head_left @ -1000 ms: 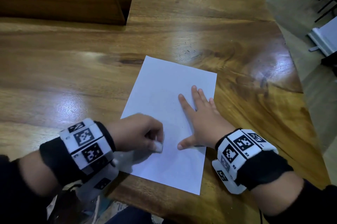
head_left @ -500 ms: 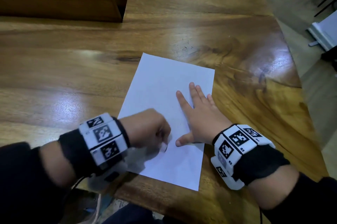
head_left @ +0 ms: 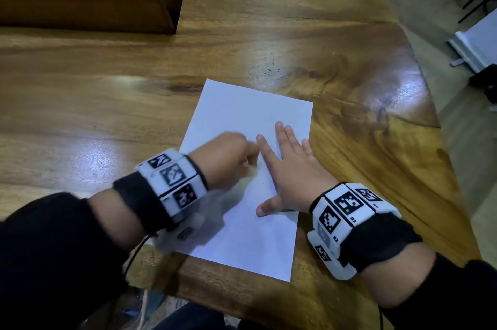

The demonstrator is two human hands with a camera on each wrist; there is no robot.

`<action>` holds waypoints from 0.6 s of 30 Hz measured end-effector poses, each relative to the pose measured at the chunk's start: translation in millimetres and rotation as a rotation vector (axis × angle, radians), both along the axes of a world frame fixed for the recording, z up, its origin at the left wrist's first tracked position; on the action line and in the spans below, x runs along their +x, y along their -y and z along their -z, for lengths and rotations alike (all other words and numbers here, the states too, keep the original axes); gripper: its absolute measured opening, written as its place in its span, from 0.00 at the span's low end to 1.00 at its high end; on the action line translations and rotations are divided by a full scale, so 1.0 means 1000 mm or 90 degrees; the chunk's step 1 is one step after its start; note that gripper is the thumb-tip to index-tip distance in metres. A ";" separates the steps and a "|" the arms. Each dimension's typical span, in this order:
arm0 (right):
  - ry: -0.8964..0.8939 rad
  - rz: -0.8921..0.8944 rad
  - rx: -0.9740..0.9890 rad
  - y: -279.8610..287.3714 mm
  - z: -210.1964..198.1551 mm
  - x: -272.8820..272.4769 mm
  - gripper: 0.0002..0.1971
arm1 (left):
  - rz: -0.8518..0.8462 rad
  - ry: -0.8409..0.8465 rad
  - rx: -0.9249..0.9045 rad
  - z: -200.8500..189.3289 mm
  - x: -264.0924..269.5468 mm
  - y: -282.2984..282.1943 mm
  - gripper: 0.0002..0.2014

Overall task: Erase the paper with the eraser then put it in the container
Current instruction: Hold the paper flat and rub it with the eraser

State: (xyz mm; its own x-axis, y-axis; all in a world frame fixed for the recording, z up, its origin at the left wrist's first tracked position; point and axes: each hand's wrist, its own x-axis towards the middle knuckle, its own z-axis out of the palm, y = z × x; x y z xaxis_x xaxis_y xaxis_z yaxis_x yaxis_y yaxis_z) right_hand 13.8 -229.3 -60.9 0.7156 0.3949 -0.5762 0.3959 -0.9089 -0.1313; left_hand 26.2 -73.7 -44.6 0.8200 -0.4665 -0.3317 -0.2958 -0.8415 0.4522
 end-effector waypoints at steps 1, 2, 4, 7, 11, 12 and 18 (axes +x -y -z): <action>0.000 0.002 0.001 0.000 0.000 0.000 0.67 | -0.039 0.029 -0.008 0.000 0.007 0.003 0.07; -0.001 0.003 0.001 0.000 0.000 0.000 0.67 | -0.056 0.041 -0.015 0.001 0.008 0.004 0.06; -0.005 0.003 0.000 -0.001 -0.001 0.000 0.67 | -0.023 0.029 -0.025 0.005 -0.009 -0.002 0.04; -0.011 0.013 0.004 0.000 -0.002 0.000 0.67 | 0.024 -0.032 -0.073 0.013 -0.052 -0.017 0.07; 0.017 0.012 0.005 -0.002 -0.010 -0.005 0.65 | 0.001 -0.021 -0.063 0.017 -0.064 -0.023 0.06; 0.034 0.010 0.010 -0.002 -0.013 -0.008 0.63 | -0.005 -0.032 -0.054 0.014 -0.062 -0.023 0.05; -0.018 0.037 0.037 0.010 -0.010 -0.032 0.68 | -0.192 -0.123 -0.156 0.009 -0.045 -0.035 0.07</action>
State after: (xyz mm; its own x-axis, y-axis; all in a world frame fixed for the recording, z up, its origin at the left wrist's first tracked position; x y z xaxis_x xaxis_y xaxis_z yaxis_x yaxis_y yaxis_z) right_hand -18.4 -239.1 -50.6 0.7214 0.3866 -0.5745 0.3386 -0.9206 -0.1944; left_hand -18.6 -38.6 -53.3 0.8653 -0.2995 -0.4020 0.0568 -0.7383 0.6721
